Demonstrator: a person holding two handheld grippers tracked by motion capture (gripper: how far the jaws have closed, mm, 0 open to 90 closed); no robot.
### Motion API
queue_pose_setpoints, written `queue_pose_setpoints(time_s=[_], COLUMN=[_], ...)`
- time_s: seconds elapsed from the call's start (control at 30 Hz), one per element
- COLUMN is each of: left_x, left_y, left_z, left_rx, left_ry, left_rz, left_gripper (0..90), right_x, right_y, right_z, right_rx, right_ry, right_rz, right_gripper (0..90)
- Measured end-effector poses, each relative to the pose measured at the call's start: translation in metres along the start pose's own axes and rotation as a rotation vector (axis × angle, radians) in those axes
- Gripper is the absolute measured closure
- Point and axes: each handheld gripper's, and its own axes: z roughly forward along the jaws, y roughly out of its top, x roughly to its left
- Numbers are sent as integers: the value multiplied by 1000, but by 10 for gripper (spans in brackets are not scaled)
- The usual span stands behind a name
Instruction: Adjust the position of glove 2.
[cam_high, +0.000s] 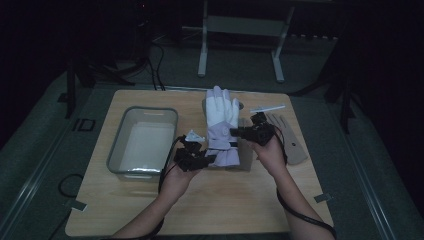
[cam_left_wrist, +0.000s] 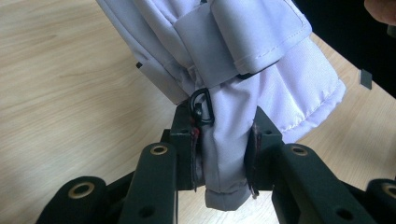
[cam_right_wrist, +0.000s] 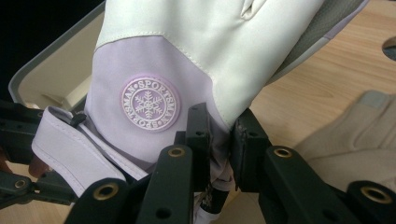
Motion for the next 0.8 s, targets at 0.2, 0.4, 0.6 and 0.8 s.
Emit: queue_pose_setpoints(time_s=[0.2, 0.4, 0.6, 0.8], left_x=[13, 22, 30, 42], left_y=[2, 2, 2, -1], left_z=[-14, -28, -42, -59], left_rx=[15, 17, 6, 4], left_ry=[-12, -1, 11, 13], left_rz=[-4, -5, 3, -4], left_gripper=[697, 697, 697, 697], right_x=[10, 21, 33, 48], right_y=[9, 18, 28, 38], right_z=[7, 15, 21, 30], right_rx=[-9, -9, -21, -28], right_ry=[18, 28, 32, 48], right_rz=[-10, -28, -47, -60], right_gripper=[792, 792, 792, 793])
